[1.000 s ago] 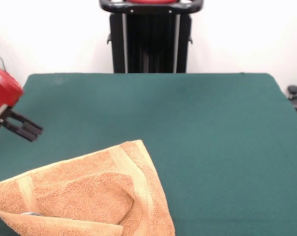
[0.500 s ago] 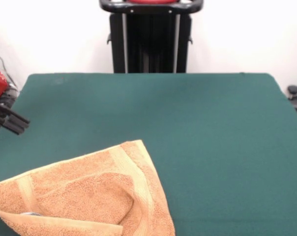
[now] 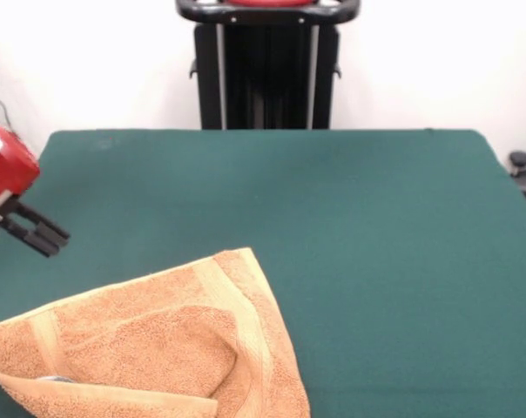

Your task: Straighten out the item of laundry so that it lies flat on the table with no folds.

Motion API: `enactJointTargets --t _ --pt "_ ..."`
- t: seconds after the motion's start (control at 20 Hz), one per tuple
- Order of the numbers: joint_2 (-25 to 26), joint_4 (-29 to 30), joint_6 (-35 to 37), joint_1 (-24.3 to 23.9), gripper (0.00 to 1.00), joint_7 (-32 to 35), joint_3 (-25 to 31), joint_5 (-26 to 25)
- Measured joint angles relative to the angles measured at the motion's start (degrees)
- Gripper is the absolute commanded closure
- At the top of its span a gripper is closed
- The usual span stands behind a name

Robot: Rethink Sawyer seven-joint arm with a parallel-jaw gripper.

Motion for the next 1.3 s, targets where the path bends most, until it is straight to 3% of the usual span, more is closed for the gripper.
enactJointTargets --t 0.35,1.3 --pt "-1.19 6.95 -8.39 -0.05 1.0 0.0 -0.07 0.09" --pt "-1.34 20.19 -15.99 -1.6 1.0 0.0 -0.09 1.58"
